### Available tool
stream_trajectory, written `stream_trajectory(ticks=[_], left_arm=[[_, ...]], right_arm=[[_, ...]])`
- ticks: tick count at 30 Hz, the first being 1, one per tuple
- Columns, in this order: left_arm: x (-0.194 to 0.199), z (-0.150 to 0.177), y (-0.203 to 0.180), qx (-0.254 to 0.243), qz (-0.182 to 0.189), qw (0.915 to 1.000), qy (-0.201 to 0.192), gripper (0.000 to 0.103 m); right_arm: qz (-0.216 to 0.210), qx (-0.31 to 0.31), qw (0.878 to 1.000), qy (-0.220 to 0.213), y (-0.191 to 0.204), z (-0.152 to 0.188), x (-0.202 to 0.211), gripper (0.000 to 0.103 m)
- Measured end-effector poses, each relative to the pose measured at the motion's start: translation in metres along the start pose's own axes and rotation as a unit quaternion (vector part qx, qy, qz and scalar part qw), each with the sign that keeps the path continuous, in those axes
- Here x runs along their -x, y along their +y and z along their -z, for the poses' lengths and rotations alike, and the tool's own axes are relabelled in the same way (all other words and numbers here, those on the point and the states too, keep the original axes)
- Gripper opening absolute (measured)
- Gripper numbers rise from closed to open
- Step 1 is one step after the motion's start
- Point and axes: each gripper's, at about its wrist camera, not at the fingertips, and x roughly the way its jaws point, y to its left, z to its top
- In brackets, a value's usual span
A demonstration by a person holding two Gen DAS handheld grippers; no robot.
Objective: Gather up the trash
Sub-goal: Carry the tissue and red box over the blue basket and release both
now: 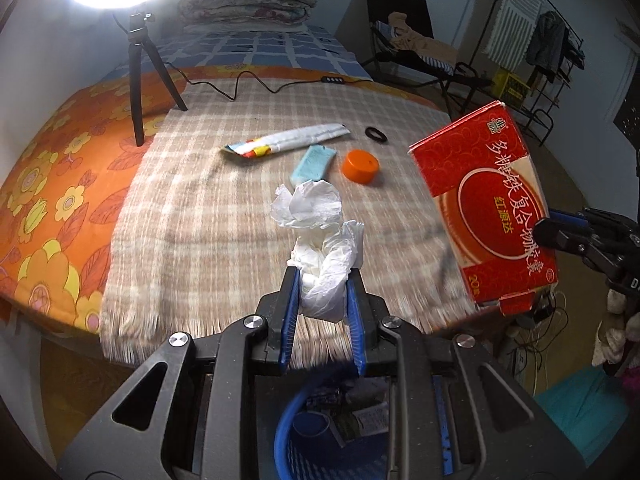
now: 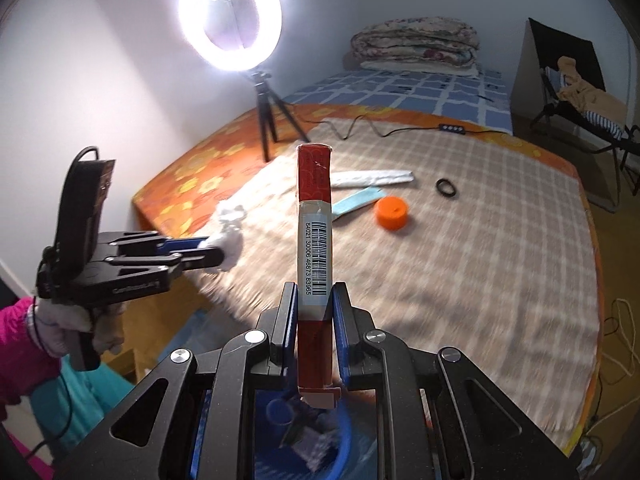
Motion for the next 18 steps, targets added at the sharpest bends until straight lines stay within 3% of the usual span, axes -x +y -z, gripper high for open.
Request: stream_trajectory(ticks=[10,18], left_arm=[[0.017,0.049,-0.005,0.005,0.003,0.9999,0.015,0.022],[0.001,0.088,-0.004,0.018,0.006,0.9982,0.057,0.022]], right_arm=[[-0.037,-0.003,0.999,0.026,0.029,0.039,0.006,0.015],[-0.056,-0.021,0.997,0.057,0.035,0.068,-0.006,0.015]])
